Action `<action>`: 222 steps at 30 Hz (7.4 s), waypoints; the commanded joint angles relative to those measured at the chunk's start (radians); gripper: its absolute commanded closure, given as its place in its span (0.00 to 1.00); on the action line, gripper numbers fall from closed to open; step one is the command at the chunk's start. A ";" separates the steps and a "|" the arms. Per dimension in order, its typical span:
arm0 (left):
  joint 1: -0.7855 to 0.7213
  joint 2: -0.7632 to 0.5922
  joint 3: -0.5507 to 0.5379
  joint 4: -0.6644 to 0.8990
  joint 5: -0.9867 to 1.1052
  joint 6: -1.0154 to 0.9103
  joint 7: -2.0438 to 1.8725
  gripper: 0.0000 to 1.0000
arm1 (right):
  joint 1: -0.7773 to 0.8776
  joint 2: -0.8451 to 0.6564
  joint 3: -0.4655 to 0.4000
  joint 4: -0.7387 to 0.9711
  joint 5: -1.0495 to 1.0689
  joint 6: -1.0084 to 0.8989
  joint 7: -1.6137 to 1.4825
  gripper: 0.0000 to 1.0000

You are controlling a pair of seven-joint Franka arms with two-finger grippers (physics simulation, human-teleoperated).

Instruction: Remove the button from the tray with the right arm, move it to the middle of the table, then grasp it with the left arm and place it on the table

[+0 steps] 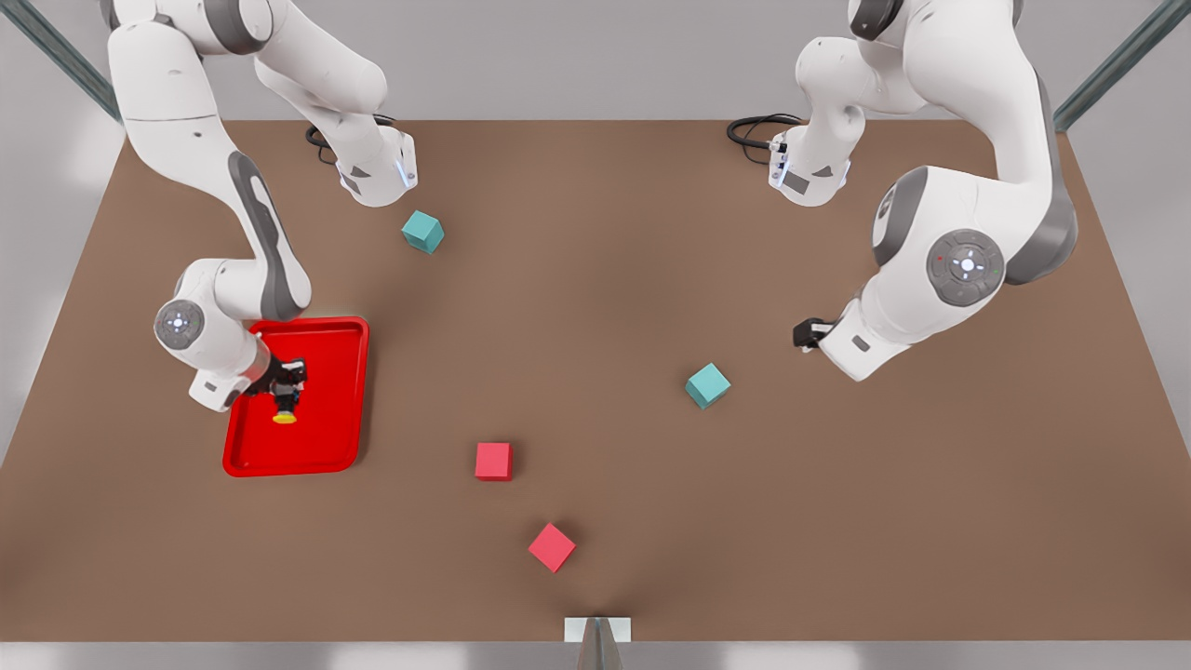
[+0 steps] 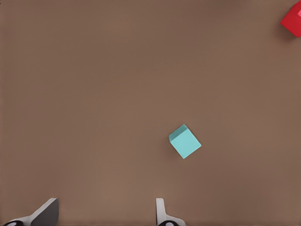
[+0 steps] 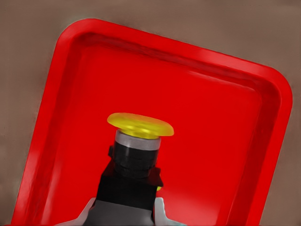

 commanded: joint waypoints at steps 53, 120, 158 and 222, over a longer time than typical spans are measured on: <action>-0.149 0.367 -0.206 0.105 0.246 0.520 0.820 0.00 | 0.175 -0.057 -0.171 0.787 0.090 -0.946 0.212 0.00; -0.081 0.605 -0.258 -0.058 0.100 0.853 1.067 0.09 | 0.157 0.004 -0.088 0.816 -0.057 -0.525 0.194 0.00; 0.055 0.681 -0.651 -0.033 0.109 1.138 1.158 0.58 | 0.154 0.046 -0.089 0.822 -0.064 -0.487 0.192 0.00; 0.167 1.088 -0.935 0.051 -0.394 0.746 2.422 0.57 | 0.261 0.156 -0.080 0.819 -0.052 -0.446 0.217 0.00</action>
